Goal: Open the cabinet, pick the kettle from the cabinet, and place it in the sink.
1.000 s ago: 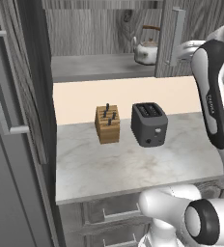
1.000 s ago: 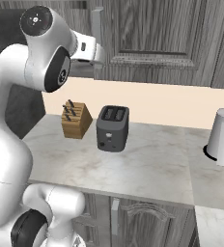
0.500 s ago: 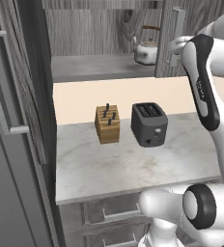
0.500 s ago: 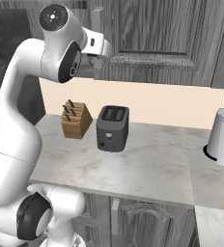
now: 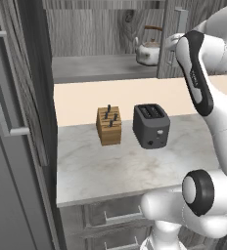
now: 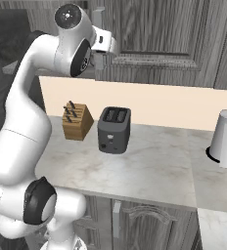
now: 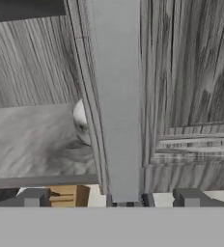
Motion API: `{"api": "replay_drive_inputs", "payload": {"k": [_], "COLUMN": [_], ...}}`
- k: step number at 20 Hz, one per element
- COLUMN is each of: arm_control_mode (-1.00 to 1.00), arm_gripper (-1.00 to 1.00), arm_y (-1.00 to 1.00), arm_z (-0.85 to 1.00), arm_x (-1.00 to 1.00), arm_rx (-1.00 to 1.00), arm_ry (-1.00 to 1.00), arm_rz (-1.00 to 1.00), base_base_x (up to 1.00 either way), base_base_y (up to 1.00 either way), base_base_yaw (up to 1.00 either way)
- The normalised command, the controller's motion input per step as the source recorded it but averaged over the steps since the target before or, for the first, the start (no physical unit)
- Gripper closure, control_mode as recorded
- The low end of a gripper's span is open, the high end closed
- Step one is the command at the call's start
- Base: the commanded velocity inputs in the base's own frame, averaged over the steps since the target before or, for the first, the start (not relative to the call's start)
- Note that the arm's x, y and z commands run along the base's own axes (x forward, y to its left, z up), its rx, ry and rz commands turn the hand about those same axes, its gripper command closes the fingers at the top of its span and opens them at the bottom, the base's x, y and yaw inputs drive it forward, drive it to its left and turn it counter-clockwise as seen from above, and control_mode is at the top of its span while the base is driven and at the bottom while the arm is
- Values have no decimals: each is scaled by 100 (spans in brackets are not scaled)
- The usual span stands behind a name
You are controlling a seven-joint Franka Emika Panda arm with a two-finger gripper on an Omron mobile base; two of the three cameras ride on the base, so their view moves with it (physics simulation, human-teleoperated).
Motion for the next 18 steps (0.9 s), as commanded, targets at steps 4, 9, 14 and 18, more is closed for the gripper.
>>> {"api": "replay_drive_inputs", "payload": {"k": [4, 9, 14, 18], "arm_control_mode": [-100, -100, -100, -100], "arm_gripper": [-100, -100, -100, -100], "arm_y": [-5, -5, -4, 0], "arm_z": [-2, -3, -6, -2], "arm_x": [43, 41, 37, 32], "arm_rx": [0, 0, 0, 0], "arm_ry": [0, 0, 0, 0], "arm_rz": [0, 1, 2, 0], "base_base_x": [0, 0, 0, 0], "base_base_y": [0, 0, 0, 0], "base_base_yaw": [0, 0, 0, 0]}}
